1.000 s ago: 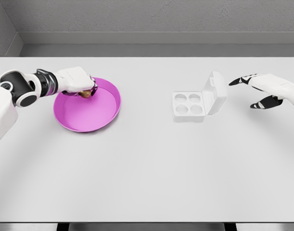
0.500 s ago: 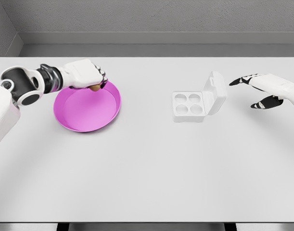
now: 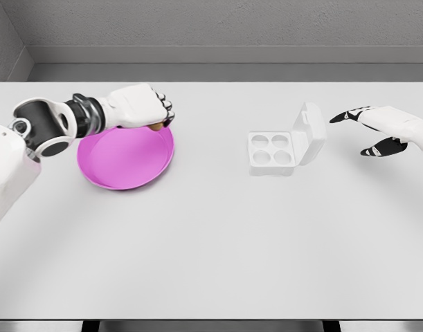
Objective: Pack egg into the box and close the box lid
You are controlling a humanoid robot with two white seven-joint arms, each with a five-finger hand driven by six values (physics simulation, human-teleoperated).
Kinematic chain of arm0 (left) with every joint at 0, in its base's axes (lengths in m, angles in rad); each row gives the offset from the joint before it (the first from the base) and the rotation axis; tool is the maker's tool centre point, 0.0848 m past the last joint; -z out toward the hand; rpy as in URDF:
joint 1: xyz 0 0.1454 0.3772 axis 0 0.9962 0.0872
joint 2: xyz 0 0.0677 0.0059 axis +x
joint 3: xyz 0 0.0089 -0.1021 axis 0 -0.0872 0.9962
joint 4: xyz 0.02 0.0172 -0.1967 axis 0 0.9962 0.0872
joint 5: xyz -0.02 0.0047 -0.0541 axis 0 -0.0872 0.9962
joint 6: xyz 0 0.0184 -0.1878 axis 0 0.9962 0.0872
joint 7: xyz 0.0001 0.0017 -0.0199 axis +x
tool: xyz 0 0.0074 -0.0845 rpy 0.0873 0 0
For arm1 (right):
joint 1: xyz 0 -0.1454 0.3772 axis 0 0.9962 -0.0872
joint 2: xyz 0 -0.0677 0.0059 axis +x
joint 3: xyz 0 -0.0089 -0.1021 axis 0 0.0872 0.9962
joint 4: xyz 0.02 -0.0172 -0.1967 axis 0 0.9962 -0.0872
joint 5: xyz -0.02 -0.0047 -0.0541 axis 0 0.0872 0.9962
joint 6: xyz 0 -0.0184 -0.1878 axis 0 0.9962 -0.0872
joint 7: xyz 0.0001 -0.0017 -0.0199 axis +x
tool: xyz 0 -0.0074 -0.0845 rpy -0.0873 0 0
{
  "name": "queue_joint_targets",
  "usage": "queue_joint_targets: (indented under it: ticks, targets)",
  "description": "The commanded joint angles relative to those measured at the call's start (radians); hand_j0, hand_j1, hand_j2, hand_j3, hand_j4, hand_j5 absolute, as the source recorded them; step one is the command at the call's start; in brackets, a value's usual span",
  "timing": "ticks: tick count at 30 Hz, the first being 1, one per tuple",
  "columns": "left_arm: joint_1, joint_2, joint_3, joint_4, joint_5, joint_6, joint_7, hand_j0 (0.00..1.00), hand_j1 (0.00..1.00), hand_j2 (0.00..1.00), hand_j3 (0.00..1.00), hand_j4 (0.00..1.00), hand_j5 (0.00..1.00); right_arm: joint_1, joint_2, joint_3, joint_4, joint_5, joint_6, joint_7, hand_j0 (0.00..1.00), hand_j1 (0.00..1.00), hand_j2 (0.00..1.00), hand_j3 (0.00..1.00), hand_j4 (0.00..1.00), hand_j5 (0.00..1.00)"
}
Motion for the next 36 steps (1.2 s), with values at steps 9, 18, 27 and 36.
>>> queue_joint_targets:
  ticks: [9, 18, 27, 36]
  targets:
    - [0.008, -0.073, -0.002, -0.018, 0.0, 0.002, 0.001, 0.43, 0.43, 0.43, 0.43, 0.43, 0.43, 0.0, -0.001, 0.0, 0.0, -0.004, -0.001, 0.0, 0.85, 0.85, 0.85, 0.85, 0.85, 0.85]
    - [0.008, -0.155, -0.008, -0.016, 0.0, 0.002, 0.001, 0.43, 0.43, 0.43, 0.43, 0.43, 0.43, 0.0, 0.0, 0.0, 0.001, -0.003, 0.001, 0.0, 0.85, 0.85, 0.85, 0.85, 0.85, 0.85]
    - [0.008, -0.23, -0.014, -0.007, -0.008, 0.002, 0.001, 0.43, 0.43, 0.43, 0.43, 0.43, 0.43, 0.0, 0.0, 0.0, 0.0, -0.004, 0.002, 0.0, 0.85, 0.85, 0.85, 0.85, 0.85, 0.85]
    - [0.006, -0.312, -0.039, 0.017, -0.014, 0.002, 0.001, 0.43, 0.43, 0.43, 0.43, 0.43, 0.43, 0.0, -0.003, 0.0, 0.001, -0.004, 0.002, 0.0, 0.85, 0.85, 0.85, 0.85, 0.85, 0.85]
